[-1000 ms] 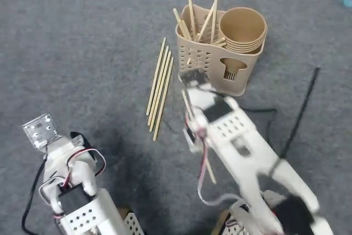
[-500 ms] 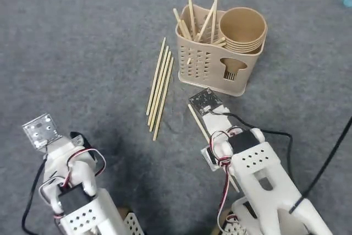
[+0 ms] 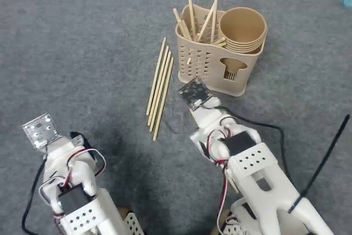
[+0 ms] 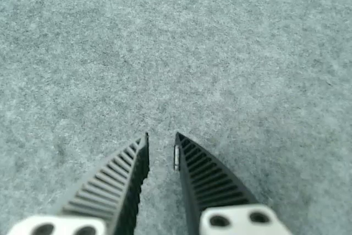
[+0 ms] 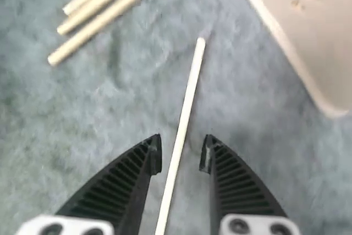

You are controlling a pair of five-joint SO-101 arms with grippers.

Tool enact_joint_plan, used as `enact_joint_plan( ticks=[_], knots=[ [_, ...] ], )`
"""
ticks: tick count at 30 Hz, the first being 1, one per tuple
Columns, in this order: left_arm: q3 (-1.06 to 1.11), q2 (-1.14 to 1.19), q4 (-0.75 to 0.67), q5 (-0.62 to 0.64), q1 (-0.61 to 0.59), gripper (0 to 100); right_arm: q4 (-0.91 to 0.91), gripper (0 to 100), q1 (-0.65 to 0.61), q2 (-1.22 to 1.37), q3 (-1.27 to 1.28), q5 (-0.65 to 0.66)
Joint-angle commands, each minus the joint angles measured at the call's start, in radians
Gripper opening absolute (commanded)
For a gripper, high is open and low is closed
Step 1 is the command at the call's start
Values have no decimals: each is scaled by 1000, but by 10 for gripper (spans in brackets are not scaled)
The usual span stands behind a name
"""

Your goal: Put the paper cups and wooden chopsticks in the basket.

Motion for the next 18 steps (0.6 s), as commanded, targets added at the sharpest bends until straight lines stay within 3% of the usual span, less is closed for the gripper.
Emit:
enact_joint_plan(
  ticks=[1,6,18],
  knots=[
    [-5,-18,2,-5,0,70,-73,122,-16,-22,-37,25],
    [-5,-18,2,-5,0,70,-153,122,-16,134,-78,26],
    [-5,-18,2,-5,0,70,-157,122,-10,667,-408,26]
  ],
)
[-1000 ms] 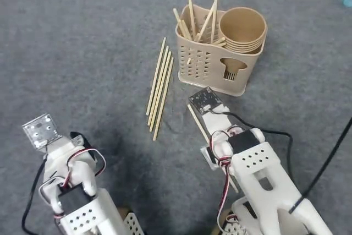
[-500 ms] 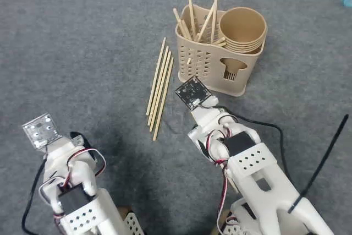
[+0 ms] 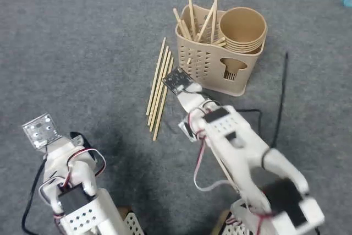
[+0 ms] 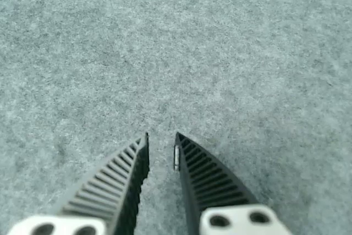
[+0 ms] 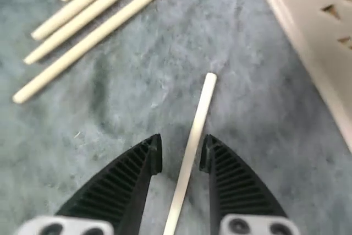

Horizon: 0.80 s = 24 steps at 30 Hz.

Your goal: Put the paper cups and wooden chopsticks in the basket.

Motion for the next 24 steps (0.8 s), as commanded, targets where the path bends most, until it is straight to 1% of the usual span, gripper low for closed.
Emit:
enact_joint_plan(
  ticks=[1,7,8,10,11,12,17,24],
  knots=[
    [-5,-18,2,-5,2,70,-21,122,4,85,-118,17],
    [-5,-18,2,-5,2,70,-19,116,38,202,-183,17],
    [-5,-18,2,-5,2,70,-15,97,45,206,-187,17],
    [-5,-18,2,-5,3,70,-12,10,51,196,-187,17],
    [-5,-18,2,-5,3,70,-8,2,51,180,-186,17],
    [-5,-18,2,-5,5,70,8,23,53,162,-184,15],
    [-5,-18,2,-5,5,70,131,8,54,7,-189,11],
    [-5,-18,2,-5,5,70,305,7,53,-334,-189,11]
  ],
)
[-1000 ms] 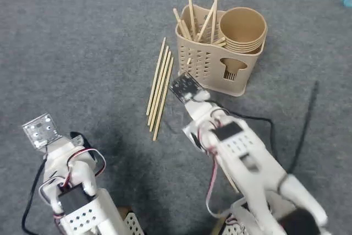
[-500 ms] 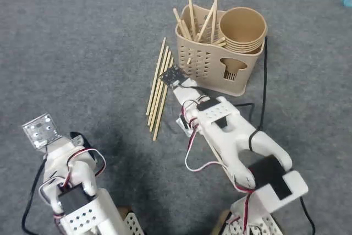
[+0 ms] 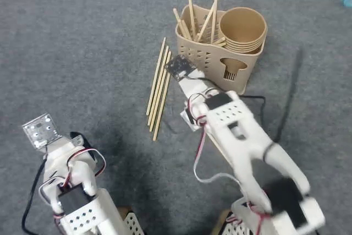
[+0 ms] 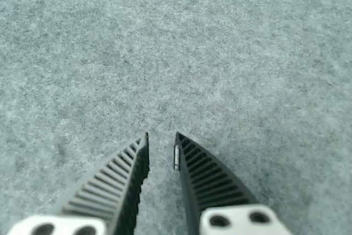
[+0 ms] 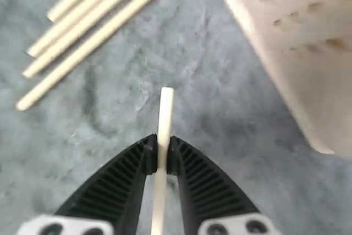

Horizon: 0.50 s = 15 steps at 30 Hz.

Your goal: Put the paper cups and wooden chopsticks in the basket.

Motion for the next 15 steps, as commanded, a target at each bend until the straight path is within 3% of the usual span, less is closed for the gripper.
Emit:
enact_joint_plan(
  ticks=[1,10,15],
  knots=[
    [-5,-18,2,-5,5,70,90,7,12,-257,-41,6],
    [-5,-18,2,-5,2,70,150,7,18,-817,138,5],
    [-5,-18,2,-5,2,70,-62,7,42,-1101,353,6]
  ],
)
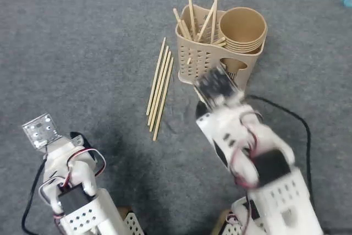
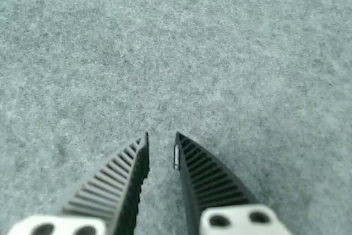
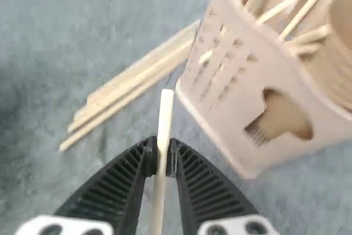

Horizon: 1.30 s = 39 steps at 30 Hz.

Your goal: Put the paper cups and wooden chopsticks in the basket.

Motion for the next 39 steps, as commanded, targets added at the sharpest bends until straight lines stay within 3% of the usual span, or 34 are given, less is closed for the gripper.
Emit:
enact_joint_plan(
  ticks=[1,8,16,23,29,39],
  knots=[
    [-5,-18,2,-5,2,70,-209,7,33,-216,104,9],
    [-5,-18,2,-5,2,70,-667,7,42,-272,146,12],
    [-5,-18,2,-5,2,70,-1230,7,42,-67,44,12],
    [-5,-18,2,-6,2,70,-1273,7,105,338,-384,0],
    [-5,-18,2,-6,2,70,-1273,7,182,654,-655,-129],
    [-5,-18,2,-6,5,70,-1273,7,205,805,-568,-284]
  ],
)
